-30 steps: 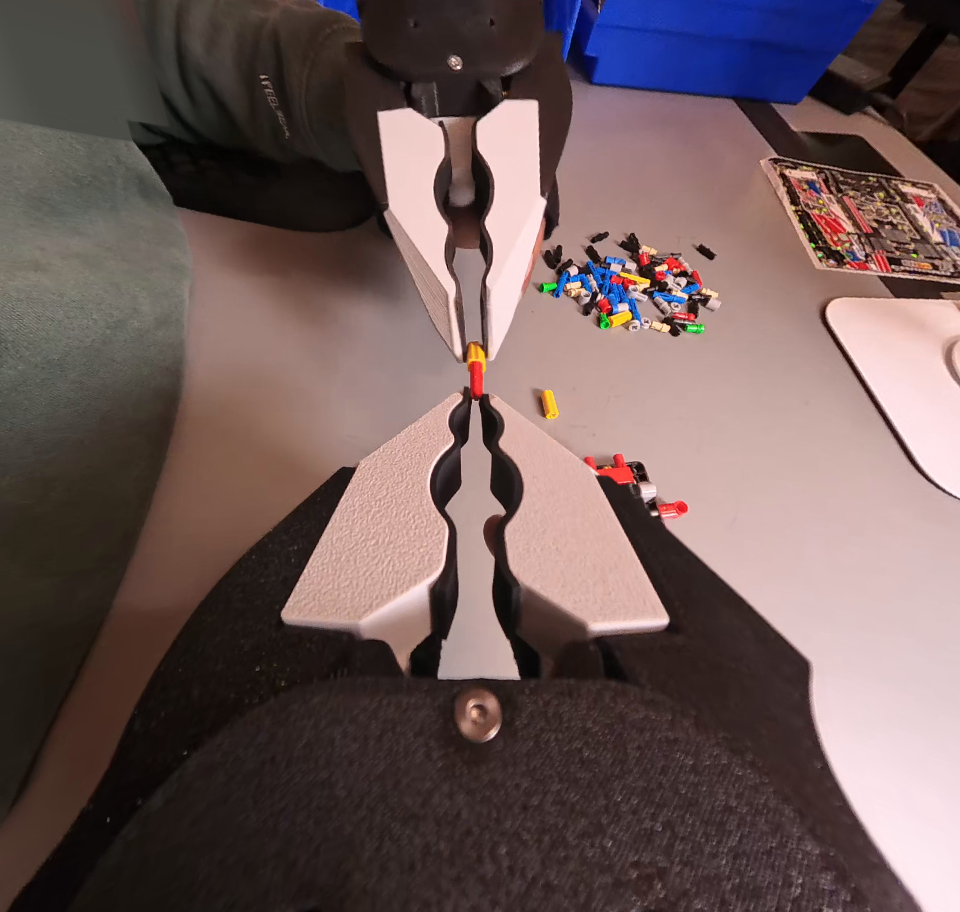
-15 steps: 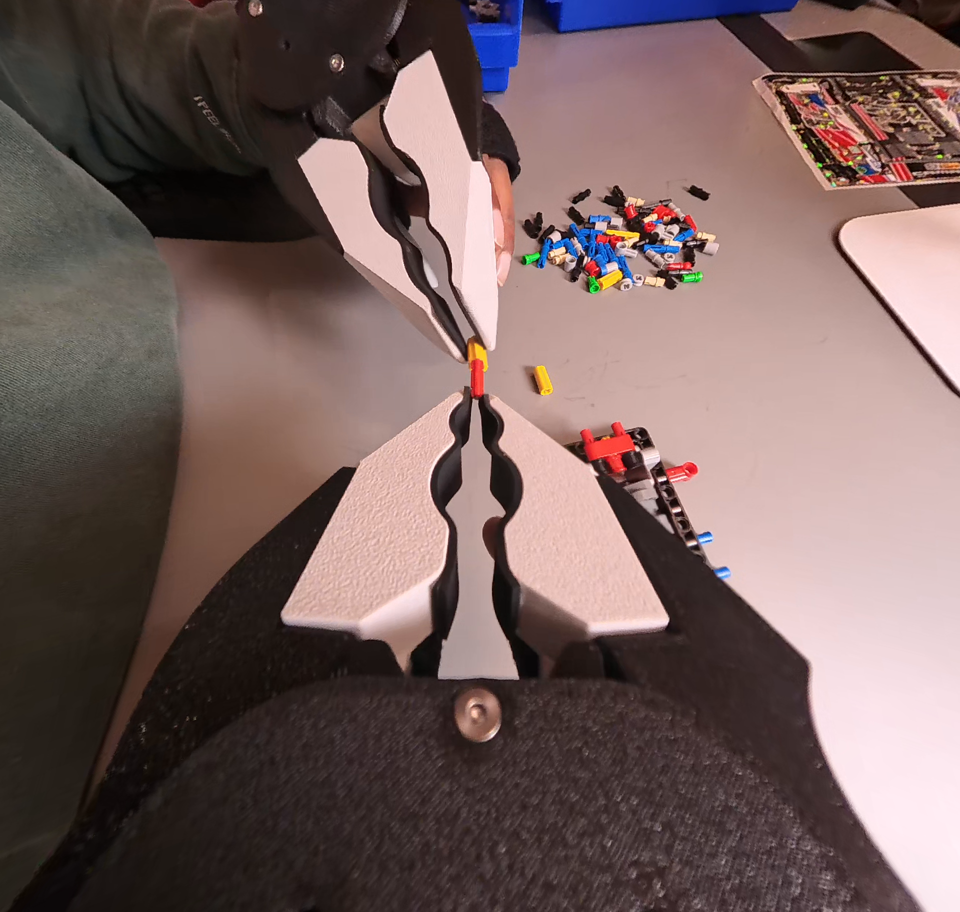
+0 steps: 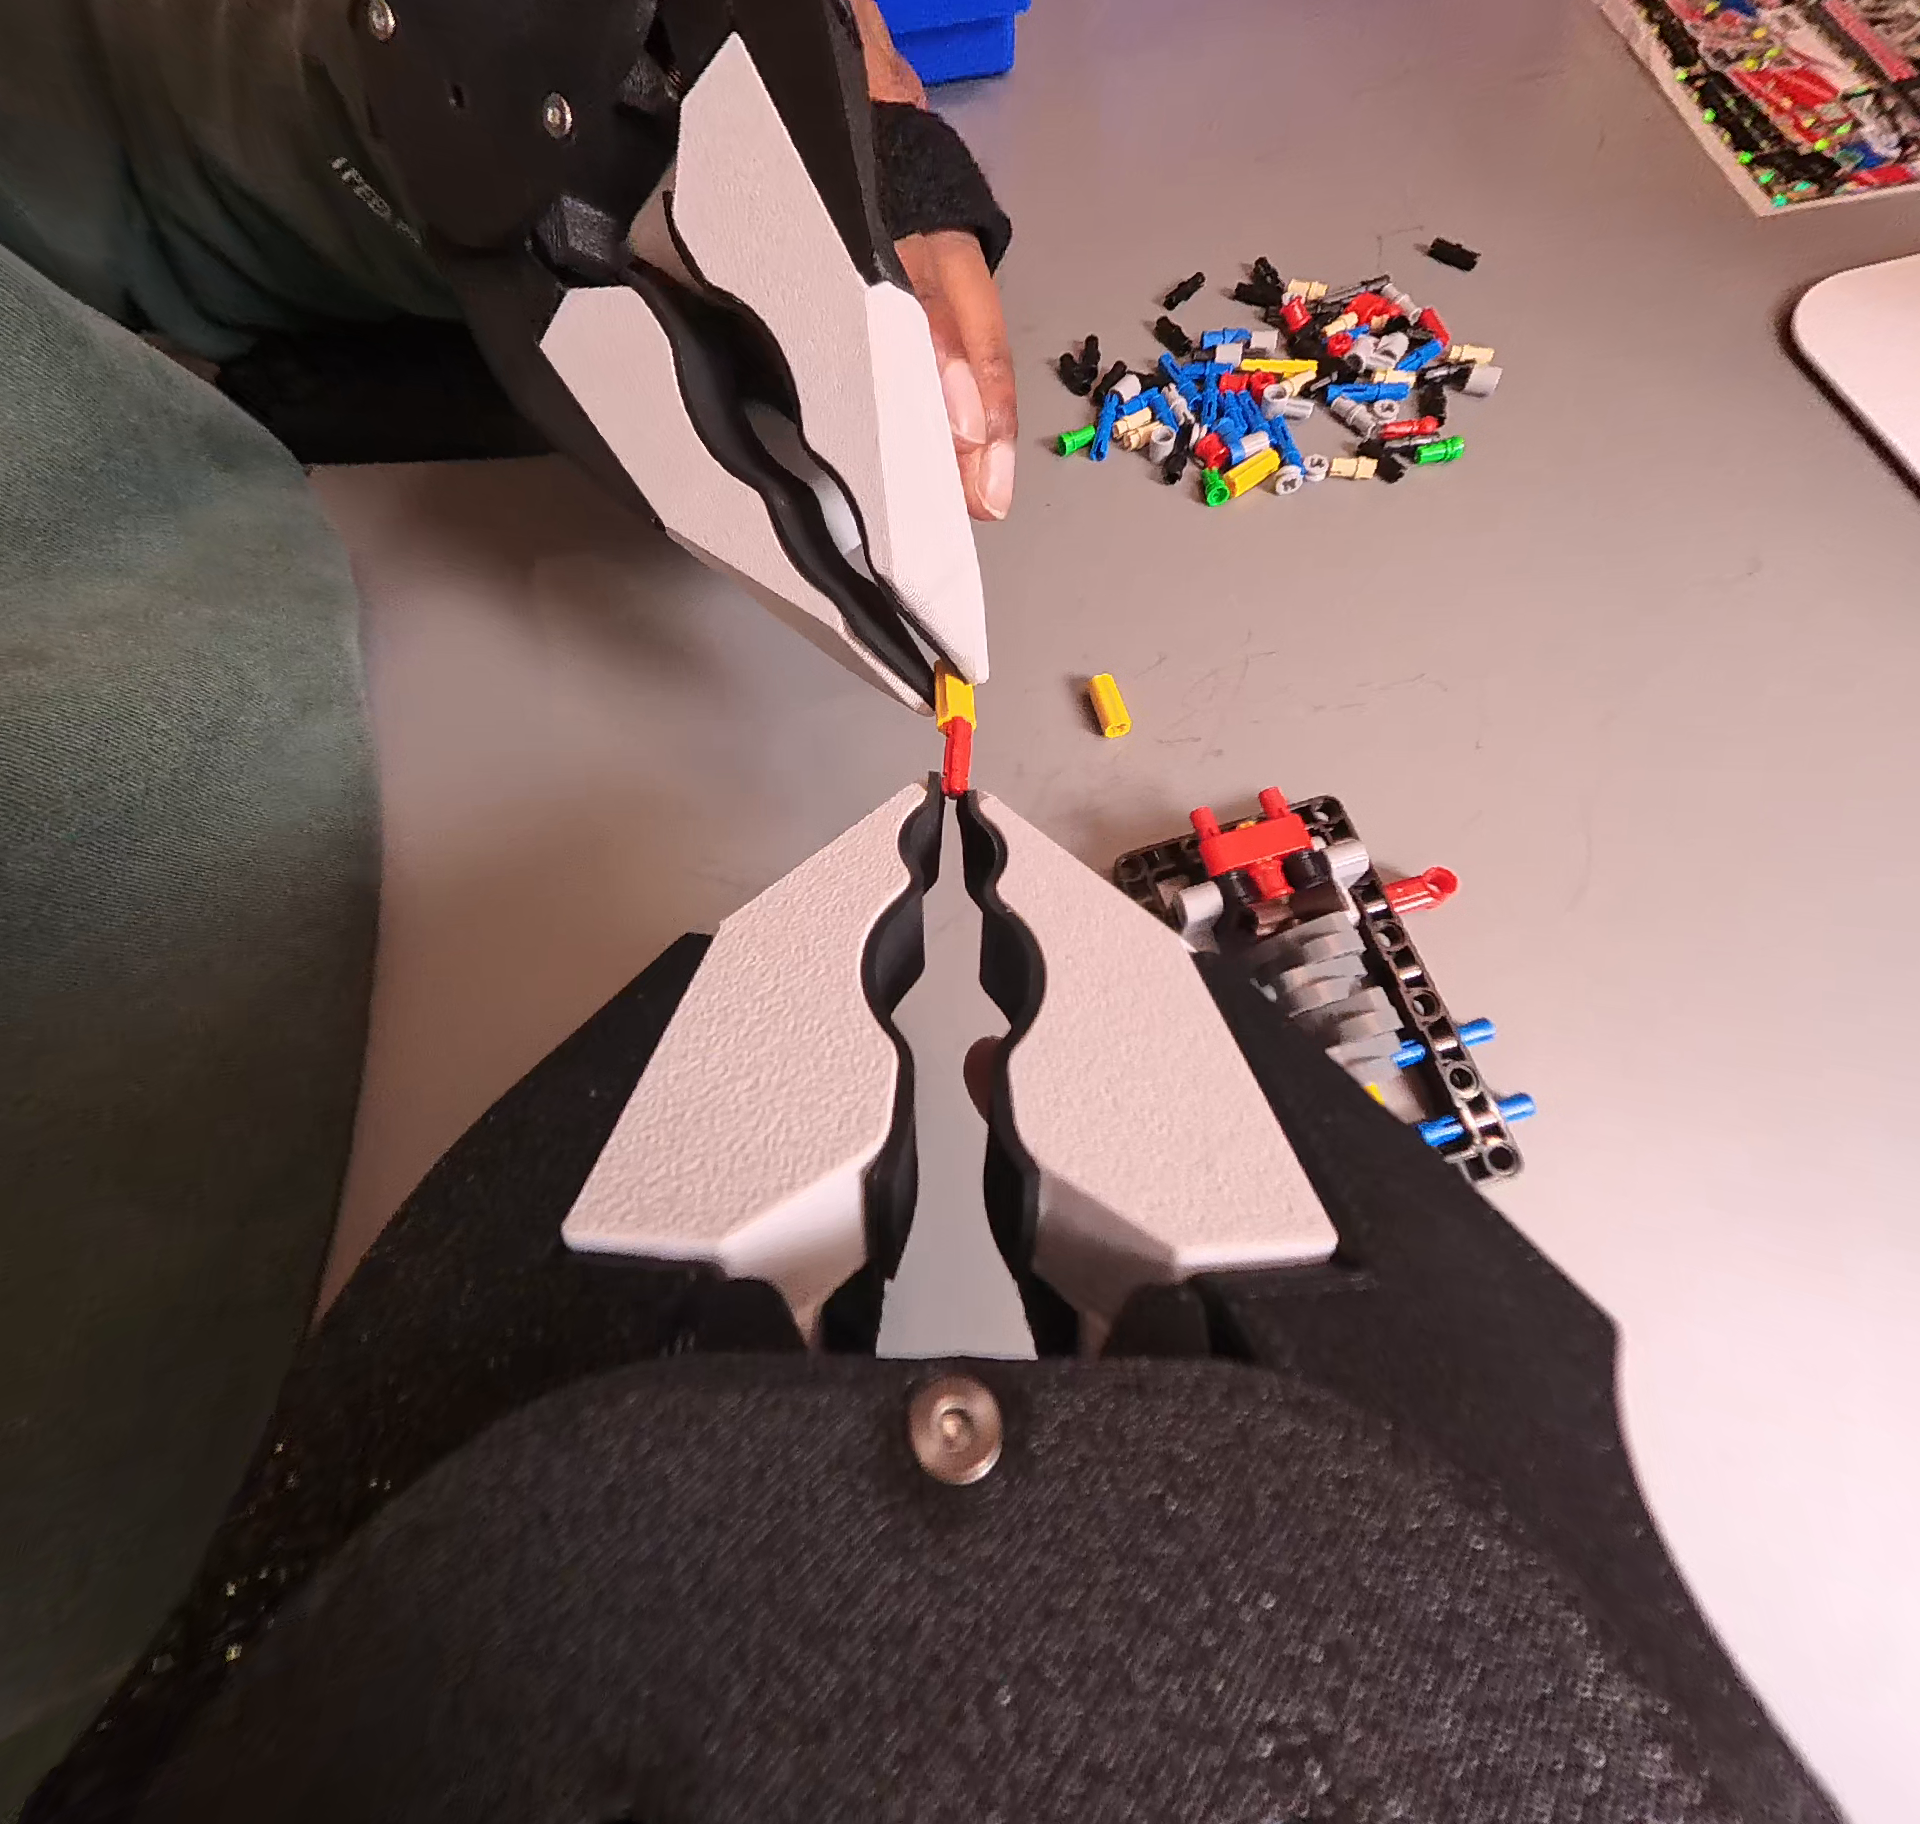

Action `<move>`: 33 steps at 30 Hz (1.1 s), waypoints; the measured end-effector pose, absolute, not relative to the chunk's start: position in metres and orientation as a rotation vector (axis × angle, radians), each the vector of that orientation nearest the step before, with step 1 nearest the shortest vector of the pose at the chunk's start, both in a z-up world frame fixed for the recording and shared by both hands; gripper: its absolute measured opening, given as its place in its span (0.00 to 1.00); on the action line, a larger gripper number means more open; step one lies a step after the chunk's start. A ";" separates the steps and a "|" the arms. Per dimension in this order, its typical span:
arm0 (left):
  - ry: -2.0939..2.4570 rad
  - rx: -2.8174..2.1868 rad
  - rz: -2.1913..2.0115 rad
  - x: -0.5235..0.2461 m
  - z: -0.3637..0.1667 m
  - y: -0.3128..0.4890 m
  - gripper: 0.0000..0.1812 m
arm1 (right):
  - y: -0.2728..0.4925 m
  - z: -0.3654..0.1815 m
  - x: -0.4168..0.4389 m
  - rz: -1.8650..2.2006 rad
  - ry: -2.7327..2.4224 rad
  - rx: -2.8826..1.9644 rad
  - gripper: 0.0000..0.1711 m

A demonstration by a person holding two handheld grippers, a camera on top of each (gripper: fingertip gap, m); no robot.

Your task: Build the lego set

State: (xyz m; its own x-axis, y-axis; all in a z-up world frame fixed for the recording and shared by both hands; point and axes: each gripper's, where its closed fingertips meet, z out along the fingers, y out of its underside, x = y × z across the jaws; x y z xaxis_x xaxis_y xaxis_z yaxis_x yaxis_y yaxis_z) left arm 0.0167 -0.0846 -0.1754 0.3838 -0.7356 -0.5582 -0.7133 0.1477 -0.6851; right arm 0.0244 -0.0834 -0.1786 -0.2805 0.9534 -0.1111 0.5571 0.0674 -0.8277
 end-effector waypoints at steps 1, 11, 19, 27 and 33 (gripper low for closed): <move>1.342 -1.564 -0.013 0.017 -0.176 -0.085 0.03 | -0.084 -0.180 0.025 1.110 -1.888 -1.507 0.00; 1.396 -1.537 0.041 0.019 -0.181 -0.087 0.03 | -0.086 -0.184 0.027 1.129 -1.904 -1.558 0.00; 1.404 -1.517 0.031 0.021 -0.180 -0.090 0.03 | -0.090 -0.186 0.029 1.215 -1.900 -1.609 0.00; 1.449 -1.506 0.024 0.024 -0.182 -0.096 0.03 | -0.095 -0.184 0.030 1.268 -1.915 -1.615 0.00; 1.468 -1.541 0.039 0.025 -0.190 -0.095 0.03 | -0.097 -0.189 0.031 1.262 -1.934 -1.640 0.00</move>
State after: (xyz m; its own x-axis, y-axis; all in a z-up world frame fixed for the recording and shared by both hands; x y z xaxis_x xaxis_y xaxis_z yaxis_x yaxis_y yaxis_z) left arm 0.0247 -0.0953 -0.1900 0.2719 -0.7479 -0.6056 -0.7791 0.1983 -0.5947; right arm 0.0309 -0.0972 -0.1895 -0.2978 0.9076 -0.2961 0.6364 -0.0424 -0.7702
